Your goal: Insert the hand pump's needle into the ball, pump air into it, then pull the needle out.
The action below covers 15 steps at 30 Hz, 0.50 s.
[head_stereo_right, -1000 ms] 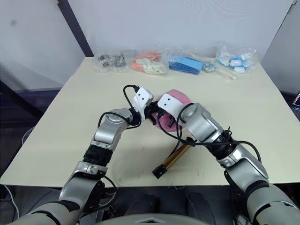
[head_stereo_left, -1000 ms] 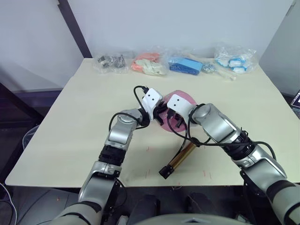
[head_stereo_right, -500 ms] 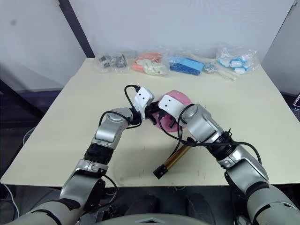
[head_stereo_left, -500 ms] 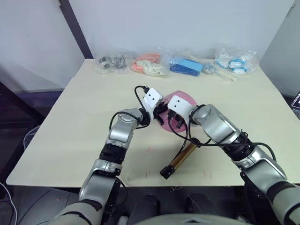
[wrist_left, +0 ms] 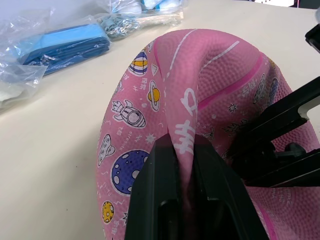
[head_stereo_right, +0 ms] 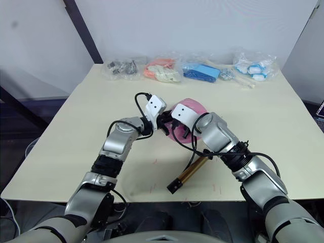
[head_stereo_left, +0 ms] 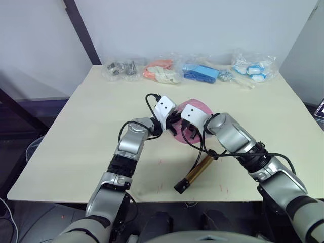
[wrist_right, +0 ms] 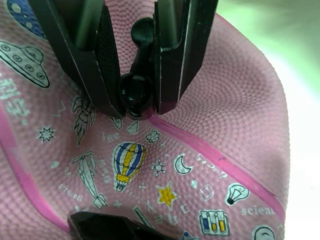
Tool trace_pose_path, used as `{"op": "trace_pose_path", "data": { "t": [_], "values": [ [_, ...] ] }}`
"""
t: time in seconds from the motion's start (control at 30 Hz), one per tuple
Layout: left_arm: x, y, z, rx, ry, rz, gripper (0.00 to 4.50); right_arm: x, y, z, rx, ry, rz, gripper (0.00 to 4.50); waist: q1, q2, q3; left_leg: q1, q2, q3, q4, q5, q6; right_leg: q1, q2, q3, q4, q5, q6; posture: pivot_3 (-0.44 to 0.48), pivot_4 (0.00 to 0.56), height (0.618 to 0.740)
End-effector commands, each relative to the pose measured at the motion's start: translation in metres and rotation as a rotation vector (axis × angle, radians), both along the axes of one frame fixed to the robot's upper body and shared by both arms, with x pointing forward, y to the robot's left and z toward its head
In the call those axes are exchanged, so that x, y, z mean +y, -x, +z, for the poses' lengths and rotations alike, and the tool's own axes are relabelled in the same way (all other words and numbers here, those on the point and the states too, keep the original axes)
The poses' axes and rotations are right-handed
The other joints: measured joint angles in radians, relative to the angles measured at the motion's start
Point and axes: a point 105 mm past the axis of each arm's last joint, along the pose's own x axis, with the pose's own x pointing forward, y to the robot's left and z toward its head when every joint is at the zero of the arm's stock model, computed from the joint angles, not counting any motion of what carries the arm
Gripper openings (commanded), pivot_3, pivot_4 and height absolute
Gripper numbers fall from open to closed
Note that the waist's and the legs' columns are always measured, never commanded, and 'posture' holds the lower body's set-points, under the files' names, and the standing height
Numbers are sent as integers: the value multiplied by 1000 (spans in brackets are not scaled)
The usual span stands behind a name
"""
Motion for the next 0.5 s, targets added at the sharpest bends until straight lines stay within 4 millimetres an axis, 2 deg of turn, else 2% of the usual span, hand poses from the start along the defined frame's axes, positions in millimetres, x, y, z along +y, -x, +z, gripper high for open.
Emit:
{"op": "trace_pose_path", "data": {
  "t": [0.03, 0.17, 0.37, 0.5],
  "values": [
    [-5, 12, -31, 114, -34, -38, 0, -53, 33, -96, 333, 214, -151, 384, 0, 0, -1, 0, 0, 0, 0, 0, 0, 0, 0, 0, 0, 0, 0, 0, 150, 740],
    [-5, 11, -31, 113, -33, -37, 0, -57, 32, -101, 334, 236, -166, 384, 0, 0, -3, 1, 0, 0, -1, 0, 0, 0, 0, 0, 0, 0, 0, 0, 150, 740],
    [-6, 11, -31, 114, -33, -40, 0, -56, 34, -108, 347, 238, -175, 384, -1, -3, -1, 19, 0, 1, -13, -1, -1, 14, -4, 1, -3, -5, 2, 0, 150, 740],
    [-6, 11, -32, 115, -36, -43, 0, -58, 38, -114, 359, 243, -179, 384, 0, -3, -2, 21, 0, -4, -15, -1, -1, 14, -4, 0, -4, -6, 1, 0, 150, 740]
  ]
}}
